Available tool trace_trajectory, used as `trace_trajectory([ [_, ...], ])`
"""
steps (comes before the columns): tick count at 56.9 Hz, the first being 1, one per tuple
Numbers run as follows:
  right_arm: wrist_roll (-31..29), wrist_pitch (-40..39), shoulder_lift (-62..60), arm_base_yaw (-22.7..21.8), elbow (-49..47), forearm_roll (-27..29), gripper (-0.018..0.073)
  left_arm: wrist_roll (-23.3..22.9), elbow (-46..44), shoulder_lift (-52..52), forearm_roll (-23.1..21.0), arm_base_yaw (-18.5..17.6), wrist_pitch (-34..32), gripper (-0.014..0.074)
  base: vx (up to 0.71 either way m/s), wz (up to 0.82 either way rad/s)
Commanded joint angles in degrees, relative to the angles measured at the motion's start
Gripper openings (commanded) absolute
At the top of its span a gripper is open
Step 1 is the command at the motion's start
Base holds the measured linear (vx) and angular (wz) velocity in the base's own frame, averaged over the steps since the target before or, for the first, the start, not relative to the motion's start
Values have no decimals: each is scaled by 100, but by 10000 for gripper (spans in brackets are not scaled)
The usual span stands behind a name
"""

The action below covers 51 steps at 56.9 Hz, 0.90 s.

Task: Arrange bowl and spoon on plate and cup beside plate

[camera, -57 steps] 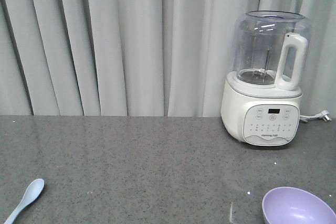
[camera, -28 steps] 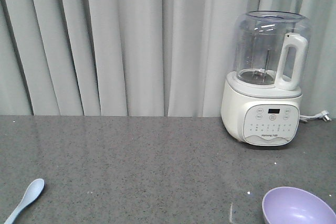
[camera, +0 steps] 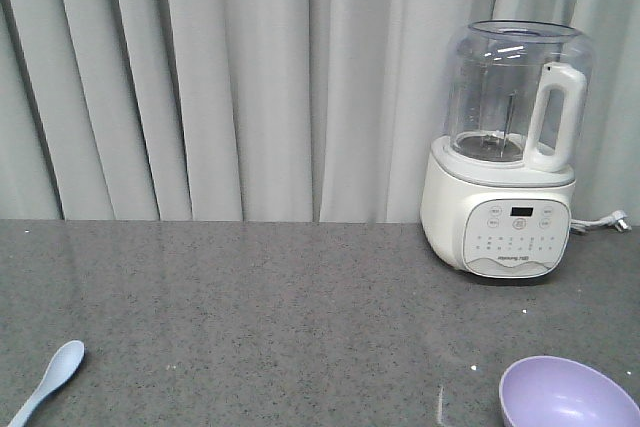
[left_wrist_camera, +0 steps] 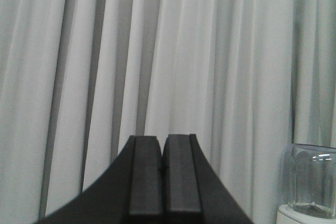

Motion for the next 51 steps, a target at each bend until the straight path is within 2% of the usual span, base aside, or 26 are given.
trace_trajectory([
  [1, -38, -382, 734, -36, -587, -168, -8, 117, -711, 851, 267, 0, -72, 3, 0, 0],
  [8, -32, -350, 1431, -36, -705, -162, -8, 38, -994, 1642, 286, 0, -49, 3, 0, 0],
  [17, -14, -165, 1875, -36, -690, -153, -4, 61, -978, 2107, 313, 0, -36, 6, 0, 0],
  [22, -14, -178, 1930, -36, -690, -153, 10, 61, -978, 2235, 313, 0, -36, 34, 0, 0],
  [27, -14, -194, 1930, -36, -690, -153, 53, 61, -978, 2283, 313, 0, -30, 99, 0, 0],
  [34, -14, -162, 1930, -36, -690, -153, 176, 61, -978, 2283, 313, 0, 9, 243, 0, 0],
  [43, -14, -169, 1930, -36, -690, -153, 412, 228, -978, 2283, 347, 0, 281, 435, 0, 0],
  [47, -14, -186, 1930, -36, -690, -153, 489, 382, -978, 2283, 347, 0, 414, 491, 0, 0],
  [51, -14, -309, 1930, -36, -690, -153, 538, 394, -978, 2283, 330, 0, 464, 510, 0, 0],
])
